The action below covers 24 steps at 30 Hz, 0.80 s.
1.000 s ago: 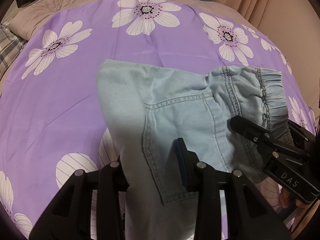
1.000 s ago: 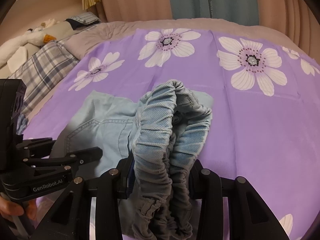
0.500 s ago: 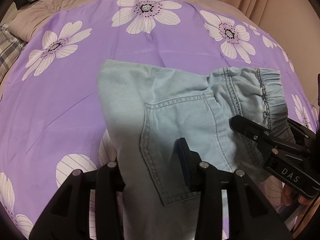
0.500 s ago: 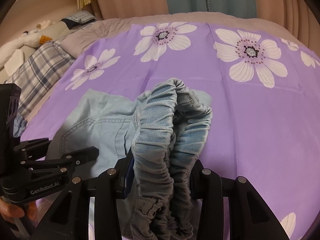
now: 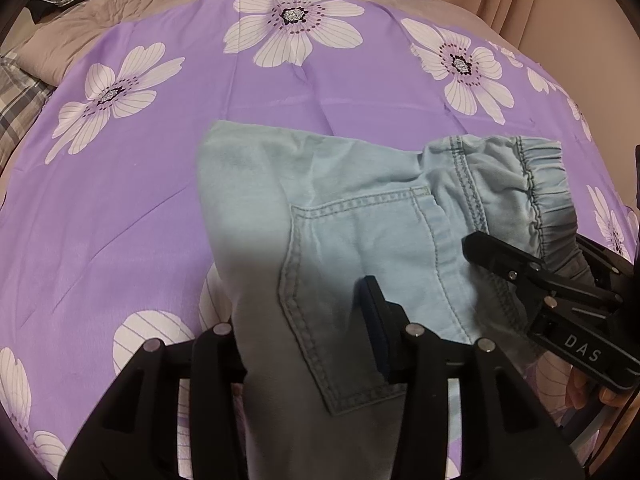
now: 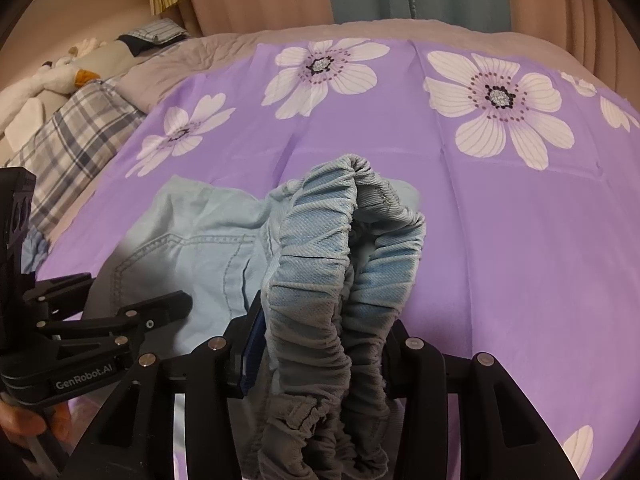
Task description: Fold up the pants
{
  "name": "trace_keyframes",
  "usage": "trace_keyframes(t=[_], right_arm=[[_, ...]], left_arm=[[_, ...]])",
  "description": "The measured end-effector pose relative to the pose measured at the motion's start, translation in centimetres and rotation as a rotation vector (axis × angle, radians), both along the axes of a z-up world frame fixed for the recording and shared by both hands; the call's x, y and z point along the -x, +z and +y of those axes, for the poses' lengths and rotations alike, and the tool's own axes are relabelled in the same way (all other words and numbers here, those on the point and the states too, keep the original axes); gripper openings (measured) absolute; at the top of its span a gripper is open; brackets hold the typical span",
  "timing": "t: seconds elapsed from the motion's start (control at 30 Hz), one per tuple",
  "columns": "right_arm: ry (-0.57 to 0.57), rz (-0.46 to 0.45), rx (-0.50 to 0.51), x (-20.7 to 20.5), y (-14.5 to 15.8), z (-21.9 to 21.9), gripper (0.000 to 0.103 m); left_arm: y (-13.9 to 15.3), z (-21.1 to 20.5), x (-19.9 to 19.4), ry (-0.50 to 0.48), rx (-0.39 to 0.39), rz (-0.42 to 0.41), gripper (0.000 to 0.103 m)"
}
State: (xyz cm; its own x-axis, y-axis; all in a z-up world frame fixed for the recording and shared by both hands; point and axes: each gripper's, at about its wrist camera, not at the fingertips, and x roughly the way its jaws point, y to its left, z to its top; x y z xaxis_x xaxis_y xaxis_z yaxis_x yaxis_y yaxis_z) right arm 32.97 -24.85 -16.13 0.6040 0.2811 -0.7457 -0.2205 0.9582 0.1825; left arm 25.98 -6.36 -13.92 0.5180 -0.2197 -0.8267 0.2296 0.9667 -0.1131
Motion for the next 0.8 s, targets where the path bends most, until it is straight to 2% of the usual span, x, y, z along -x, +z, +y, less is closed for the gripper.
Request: trace_keyframes(t=[0.8], right_arm=[[-0.035,0.037,-0.005,-0.10,-0.30,0.08,0.055]], left_arm=[[-0.23,0.32,-0.35,0.023,-0.018,0.009,0.056]])
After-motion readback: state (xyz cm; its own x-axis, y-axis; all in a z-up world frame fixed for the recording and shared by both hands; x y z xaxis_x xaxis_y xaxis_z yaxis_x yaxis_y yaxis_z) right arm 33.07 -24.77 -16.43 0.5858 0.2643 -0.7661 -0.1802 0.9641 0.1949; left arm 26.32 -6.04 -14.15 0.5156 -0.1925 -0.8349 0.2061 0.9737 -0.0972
